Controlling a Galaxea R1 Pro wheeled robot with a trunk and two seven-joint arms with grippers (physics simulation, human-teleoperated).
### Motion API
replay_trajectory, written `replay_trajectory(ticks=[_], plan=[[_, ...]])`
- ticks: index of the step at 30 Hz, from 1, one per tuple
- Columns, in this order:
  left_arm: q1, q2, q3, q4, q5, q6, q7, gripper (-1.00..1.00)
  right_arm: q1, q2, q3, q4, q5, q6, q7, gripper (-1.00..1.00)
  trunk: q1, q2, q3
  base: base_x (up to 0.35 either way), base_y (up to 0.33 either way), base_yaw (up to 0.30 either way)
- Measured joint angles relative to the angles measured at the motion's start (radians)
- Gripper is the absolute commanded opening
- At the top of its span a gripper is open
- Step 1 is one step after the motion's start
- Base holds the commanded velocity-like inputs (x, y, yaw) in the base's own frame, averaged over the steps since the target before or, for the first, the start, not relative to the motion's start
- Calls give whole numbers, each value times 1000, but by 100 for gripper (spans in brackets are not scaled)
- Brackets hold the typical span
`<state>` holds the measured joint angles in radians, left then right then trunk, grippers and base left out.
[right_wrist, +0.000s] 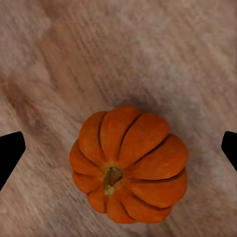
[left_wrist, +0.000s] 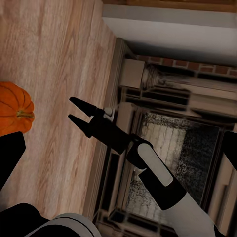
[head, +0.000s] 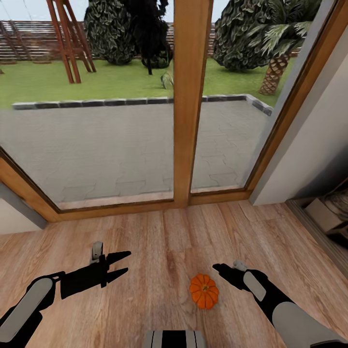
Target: Place each of the two pumpkins and all three candles from the living room inside a cabinet in the living room (use any cabinet), then make sure every cabinet is closed, and position the cauldron so it is next to a table in the living room.
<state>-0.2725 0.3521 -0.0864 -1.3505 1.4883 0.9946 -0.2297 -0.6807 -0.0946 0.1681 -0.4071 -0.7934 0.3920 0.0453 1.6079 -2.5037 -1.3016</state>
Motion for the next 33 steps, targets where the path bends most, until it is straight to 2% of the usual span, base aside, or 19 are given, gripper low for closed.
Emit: replay_trajectory(ticks=[11, 16, 20, 33], plan=[[0, -1, 0, 0, 0, -1, 0, 100, 0, -1, -2, -6, -7, 11, 8, 100, 0, 0, 0, 21, 70, 0], [0, -1, 0, 0, 0, -1, 0, 100, 0, -1, -2, -10, -6, 10, 60, 100, 0, 0, 0, 2, 6, 0], [0, -1, 0, 0, 0, -1, 0, 100, 0, -1, -2, -10, -5, 11, 75, 100, 0, 0, 0, 0, 1, 0], [0, -2, 0, -1, -1, -1, 0, 100, 0, -4, -5, -10, -9, 14, 83, 100, 6, -3, -50, 0, 0, 0]])
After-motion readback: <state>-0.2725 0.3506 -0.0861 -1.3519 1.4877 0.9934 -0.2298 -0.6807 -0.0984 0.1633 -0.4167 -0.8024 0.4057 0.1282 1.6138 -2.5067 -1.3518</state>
